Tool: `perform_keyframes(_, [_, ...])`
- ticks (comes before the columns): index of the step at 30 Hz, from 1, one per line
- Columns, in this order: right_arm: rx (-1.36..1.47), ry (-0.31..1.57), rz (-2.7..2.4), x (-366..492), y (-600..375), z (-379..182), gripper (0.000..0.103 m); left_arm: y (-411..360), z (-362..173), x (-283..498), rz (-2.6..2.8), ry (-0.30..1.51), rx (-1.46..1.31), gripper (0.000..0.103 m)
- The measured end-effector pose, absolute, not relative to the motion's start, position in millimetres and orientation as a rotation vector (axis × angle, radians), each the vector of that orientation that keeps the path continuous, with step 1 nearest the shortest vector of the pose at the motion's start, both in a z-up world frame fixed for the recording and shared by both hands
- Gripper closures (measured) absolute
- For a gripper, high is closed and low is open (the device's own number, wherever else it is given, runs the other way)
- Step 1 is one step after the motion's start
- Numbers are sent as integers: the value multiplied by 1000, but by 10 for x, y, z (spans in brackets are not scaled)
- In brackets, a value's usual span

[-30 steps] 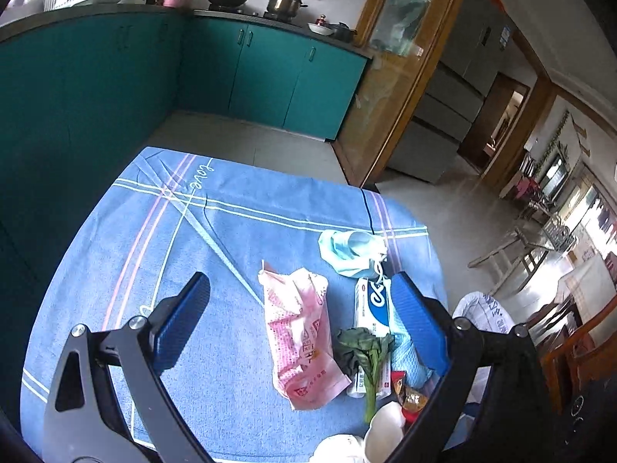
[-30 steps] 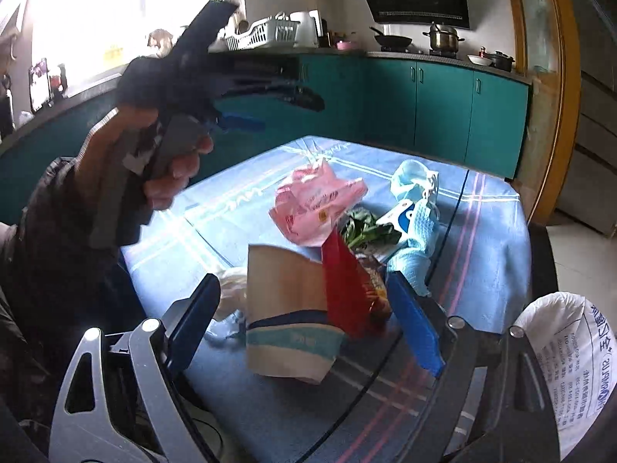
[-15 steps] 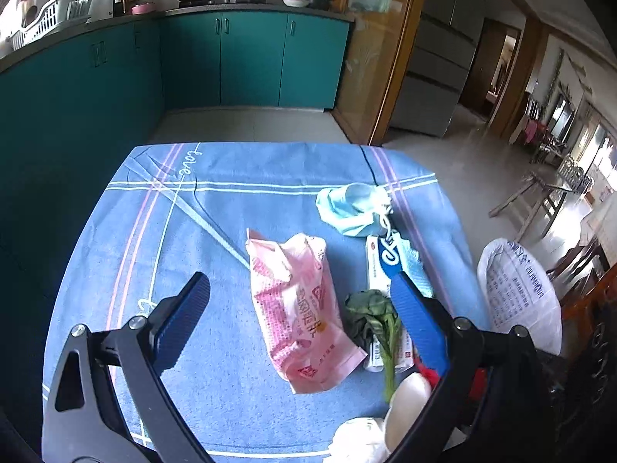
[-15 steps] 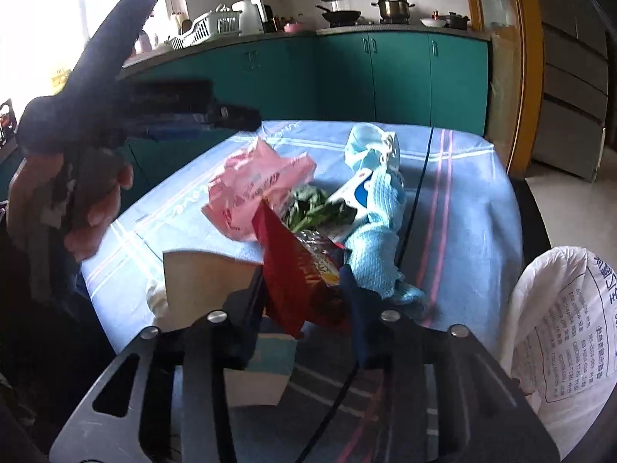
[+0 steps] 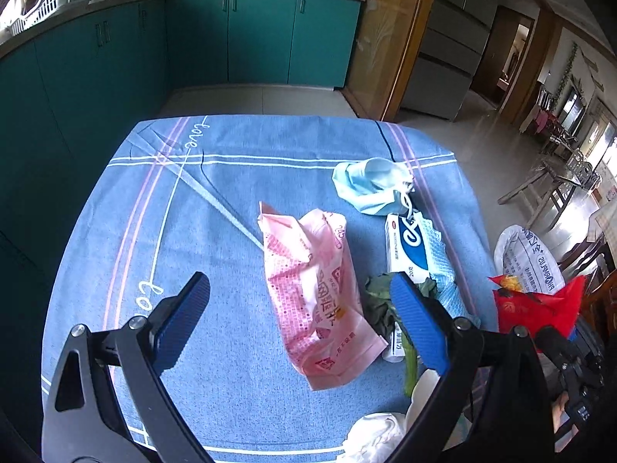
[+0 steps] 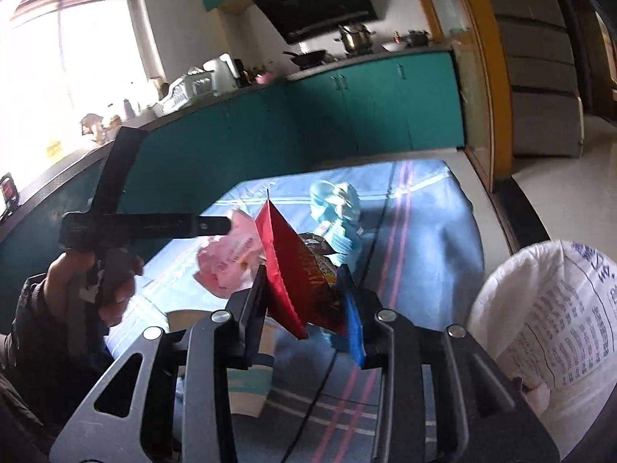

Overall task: Collect trash
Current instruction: 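Grasp the pink paper packet with the left tool while the right tool grasps the red snack bag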

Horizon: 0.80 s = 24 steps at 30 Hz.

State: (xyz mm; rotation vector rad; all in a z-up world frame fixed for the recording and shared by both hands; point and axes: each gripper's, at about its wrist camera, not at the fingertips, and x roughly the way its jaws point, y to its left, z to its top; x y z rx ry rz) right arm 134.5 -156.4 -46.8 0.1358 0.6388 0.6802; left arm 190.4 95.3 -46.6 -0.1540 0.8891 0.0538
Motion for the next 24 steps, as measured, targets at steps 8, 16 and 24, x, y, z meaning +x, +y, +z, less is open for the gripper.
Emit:
perform_keyframes(8, [127,657,648,1378,-1575,-508,67,926,-492,1909,72,896,-118,9])
perform_keyframes(16, [84,669,628,1378,-1510,-554,67,848,-595,1953,60,943,-56,48])
perform_keyframes(24, [81,663,611,1380,-1515,-534,67,879,-528,1906,53,898,-68,86])
